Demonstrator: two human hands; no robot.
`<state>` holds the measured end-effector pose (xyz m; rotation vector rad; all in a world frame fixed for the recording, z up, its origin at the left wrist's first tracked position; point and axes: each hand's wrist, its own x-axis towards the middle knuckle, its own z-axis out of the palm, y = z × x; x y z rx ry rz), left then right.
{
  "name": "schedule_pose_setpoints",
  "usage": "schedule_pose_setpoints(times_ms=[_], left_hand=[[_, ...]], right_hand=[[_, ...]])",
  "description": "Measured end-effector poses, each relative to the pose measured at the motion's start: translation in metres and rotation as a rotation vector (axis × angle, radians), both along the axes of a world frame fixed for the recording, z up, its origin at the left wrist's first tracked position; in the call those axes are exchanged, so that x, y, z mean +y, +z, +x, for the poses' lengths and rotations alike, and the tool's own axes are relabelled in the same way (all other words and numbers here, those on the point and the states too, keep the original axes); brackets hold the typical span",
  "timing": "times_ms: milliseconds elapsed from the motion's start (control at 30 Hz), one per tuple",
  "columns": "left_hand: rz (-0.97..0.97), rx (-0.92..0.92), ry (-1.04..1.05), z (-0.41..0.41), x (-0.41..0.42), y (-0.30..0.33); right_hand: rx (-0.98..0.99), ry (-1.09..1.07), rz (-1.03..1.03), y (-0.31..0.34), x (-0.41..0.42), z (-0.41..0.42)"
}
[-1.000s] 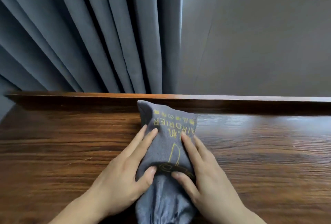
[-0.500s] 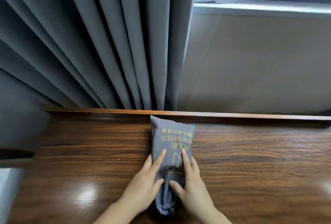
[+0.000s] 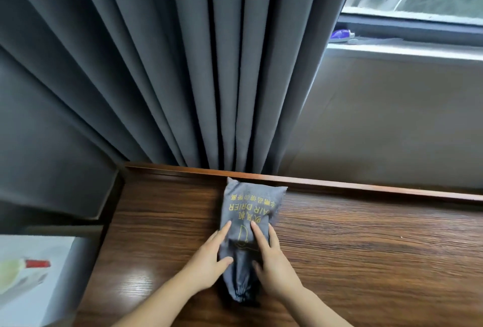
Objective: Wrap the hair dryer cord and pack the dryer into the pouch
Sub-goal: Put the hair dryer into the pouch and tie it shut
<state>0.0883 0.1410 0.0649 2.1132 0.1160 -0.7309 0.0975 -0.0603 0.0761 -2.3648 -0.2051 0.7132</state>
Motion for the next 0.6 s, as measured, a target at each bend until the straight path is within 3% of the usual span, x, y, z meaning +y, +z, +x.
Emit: schedule_pose_setpoints(times_ms=[200,600], left_hand=[[0.016,0.011,0.066,-0.001,0.01,0.004],[0.054,0.022,0.391,-0.012,0.076,0.017]], right_hand=[[-0.028,-0.095,0.048,0.003,0.004,0.007],[0.031,0.227,0.062,0.003,0.077,0.03]])
